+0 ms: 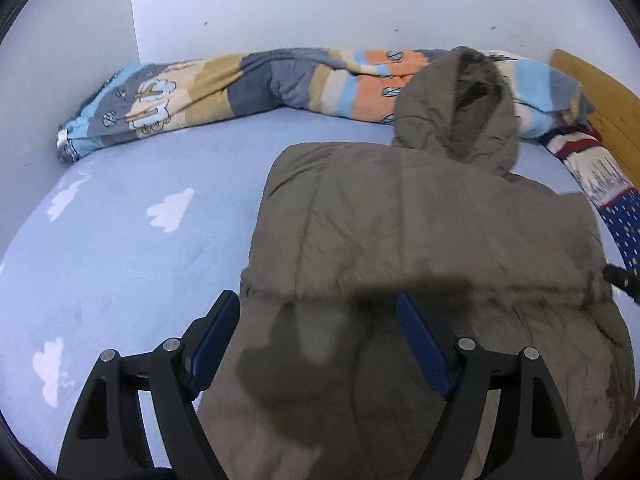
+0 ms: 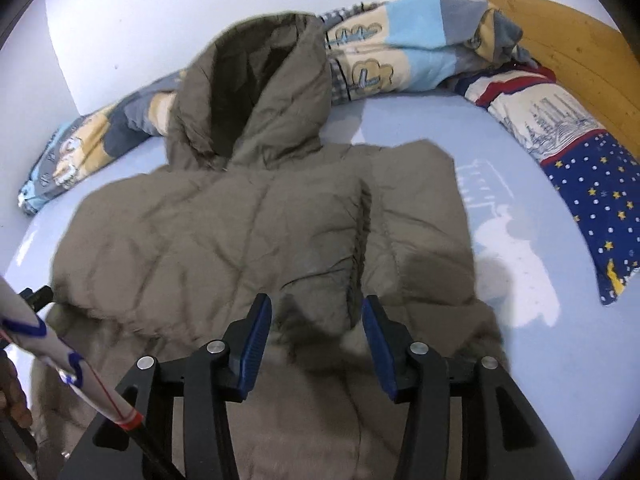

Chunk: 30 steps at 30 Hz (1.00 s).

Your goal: Fold large clothes

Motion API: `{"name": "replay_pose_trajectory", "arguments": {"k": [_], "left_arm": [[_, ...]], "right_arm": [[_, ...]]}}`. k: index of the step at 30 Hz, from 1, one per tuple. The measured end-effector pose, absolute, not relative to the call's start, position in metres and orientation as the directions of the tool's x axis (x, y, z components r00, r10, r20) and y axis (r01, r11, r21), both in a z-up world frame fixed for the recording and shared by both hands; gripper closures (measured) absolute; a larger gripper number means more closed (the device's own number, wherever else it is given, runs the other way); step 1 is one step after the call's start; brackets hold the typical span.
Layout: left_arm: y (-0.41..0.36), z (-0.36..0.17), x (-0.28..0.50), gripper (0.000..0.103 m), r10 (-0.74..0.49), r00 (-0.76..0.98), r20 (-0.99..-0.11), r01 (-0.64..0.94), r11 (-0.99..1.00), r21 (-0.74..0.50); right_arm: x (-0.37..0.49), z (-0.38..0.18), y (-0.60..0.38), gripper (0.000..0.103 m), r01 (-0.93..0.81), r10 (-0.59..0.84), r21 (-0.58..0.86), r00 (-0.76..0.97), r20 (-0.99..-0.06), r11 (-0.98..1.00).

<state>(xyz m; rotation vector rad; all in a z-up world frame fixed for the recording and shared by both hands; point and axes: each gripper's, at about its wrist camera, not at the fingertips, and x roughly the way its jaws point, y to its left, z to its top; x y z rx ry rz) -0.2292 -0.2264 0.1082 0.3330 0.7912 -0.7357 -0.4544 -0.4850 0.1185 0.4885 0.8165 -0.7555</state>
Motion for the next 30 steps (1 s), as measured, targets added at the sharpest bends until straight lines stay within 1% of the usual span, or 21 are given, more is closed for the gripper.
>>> {"name": "replay_pose_trajectory", "arguments": {"k": [2, 6, 10, 15, 19, 21, 24, 30], "left_arm": [[-0.212, 0.109, -0.246, 0.022, -0.465, 0.475, -0.747, 0.707, 0.707, 0.010], [-0.184, 0.099, -0.274, 0.022, -0.443, 0.431, -0.786, 0.697, 0.717, -0.022], [-0.156, 0.086, -0.299, 0.022, -0.416, 0.418, -0.807, 0.679, 0.734, -0.027], [-0.139, 0.060, -0.318, 0.022, -0.366, 0.393, -0.844, 0.669, 0.743, -0.011], [-0.132, 0.053, -0.328, 0.022, -0.351, 0.404, -0.845, 0.669, 0.743, 0.011], [-0.128, 0.054, -0.333, 0.022, -0.349, 0.406, -0.845, 0.669, 0.743, 0.014], [-0.121, 0.059, -0.343, 0.022, -0.368, 0.408, -0.836, 0.680, 0.733, 0.010], [-0.106, 0.071, -0.359, 0.022, -0.399, 0.431, -0.809, 0.706, 0.707, 0.027]], "right_arm": [[-0.465, 0.126, -0.473, 0.051, 0.750, -0.388, 0.137, 0.478, -0.788, 0.647], [-0.483, 0.127, -0.442, 0.051, 0.728, -0.334, 0.172, 0.495, -0.802, 0.664], [-0.499, 0.123, -0.403, 0.050, 0.703, -0.314, 0.145, 0.480, -0.819, 0.696], [-0.522, 0.108, -0.364, 0.046, 0.691, -0.275, 0.138, 0.452, -0.848, 0.710], [-0.541, 0.087, -0.338, 0.046, 0.690, -0.242, 0.120, 0.405, -0.882, 0.714], [-0.552, 0.083, -0.326, 0.044, 0.694, -0.276, 0.078, 0.383, -0.882, 0.715], [-0.575, 0.088, -0.316, 0.044, 0.693, -0.266, 0.120, 0.423, -0.866, 0.711], [-0.629, 0.106, -0.313, 0.042, 0.747, -0.347, 0.141, 0.456, -0.819, 0.649]]}}
